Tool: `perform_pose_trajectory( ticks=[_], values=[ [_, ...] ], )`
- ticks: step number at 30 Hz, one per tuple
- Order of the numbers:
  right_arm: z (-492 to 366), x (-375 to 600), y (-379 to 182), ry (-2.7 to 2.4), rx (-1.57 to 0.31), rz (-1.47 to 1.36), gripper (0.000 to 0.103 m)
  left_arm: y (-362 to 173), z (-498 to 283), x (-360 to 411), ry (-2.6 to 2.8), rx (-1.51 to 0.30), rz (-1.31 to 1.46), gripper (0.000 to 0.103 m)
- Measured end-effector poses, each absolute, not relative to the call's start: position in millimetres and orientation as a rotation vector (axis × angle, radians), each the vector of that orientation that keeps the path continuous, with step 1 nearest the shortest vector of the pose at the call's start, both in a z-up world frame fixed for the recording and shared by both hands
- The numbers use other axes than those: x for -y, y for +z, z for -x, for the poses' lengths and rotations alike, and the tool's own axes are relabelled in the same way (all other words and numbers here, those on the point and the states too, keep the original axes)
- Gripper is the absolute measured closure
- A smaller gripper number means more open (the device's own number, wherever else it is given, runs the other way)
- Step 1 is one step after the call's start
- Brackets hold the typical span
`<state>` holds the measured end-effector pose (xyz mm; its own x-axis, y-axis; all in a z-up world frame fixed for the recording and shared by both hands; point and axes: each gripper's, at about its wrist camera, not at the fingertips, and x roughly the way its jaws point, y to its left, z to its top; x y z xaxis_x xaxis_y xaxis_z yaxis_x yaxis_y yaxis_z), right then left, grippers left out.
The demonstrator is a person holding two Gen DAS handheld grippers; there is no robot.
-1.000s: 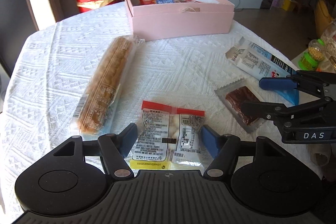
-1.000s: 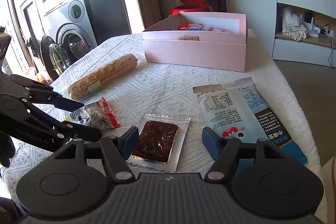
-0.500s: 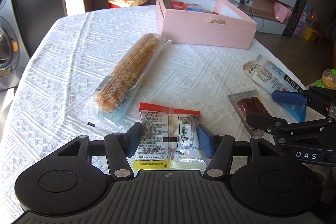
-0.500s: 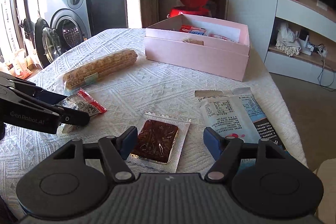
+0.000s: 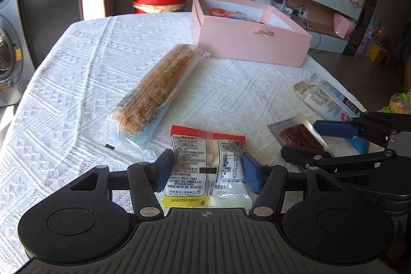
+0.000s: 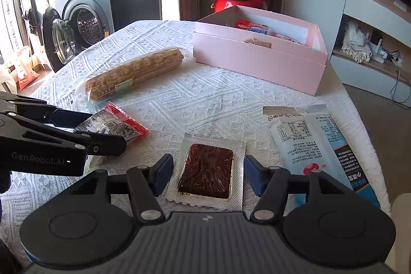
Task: Organize snacks
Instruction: 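Grasp the two red-topped snack packets with the left tool while the right tool holds the chocolate, then drop the red-topped packets into the pink box while the right tool drops the chocolate in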
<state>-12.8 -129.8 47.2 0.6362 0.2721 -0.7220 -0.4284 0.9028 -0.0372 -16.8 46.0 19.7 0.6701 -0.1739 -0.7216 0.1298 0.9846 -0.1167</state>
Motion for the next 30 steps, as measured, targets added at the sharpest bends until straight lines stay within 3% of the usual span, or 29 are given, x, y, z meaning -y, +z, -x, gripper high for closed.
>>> perform_pose_trajectory(
  ticks=[4,15,20,25,30],
  values=[
    [16.1,131.9,55.4,0.441,-0.761,0.244,0.055,18.7,17.2,-41.3,-0.164,-0.815,0.028,0.039],
    [11.5,162.9,92.9,0.394,-0.669,0.194,0.056,18.9,16.8,-42.4,-0.167,-0.816,0.038,0.039],
    [9.5,180.7,97.7,0.347,-0.652,0.178,0.056,29.2,18.1,-47.4,-0.234,-0.797,0.121,0.045],
    [9.6,200.2,98.0,0.301,-0.641,0.143,0.056,78.0,10.8,-40.8,-0.29,-0.637,0.137,0.045],
    [4.7,209.8,94.4,0.292,-0.638,0.11,0.056,156.0,-45.0,-26.5,-0.331,-0.408,0.153,0.044]
  ],
)
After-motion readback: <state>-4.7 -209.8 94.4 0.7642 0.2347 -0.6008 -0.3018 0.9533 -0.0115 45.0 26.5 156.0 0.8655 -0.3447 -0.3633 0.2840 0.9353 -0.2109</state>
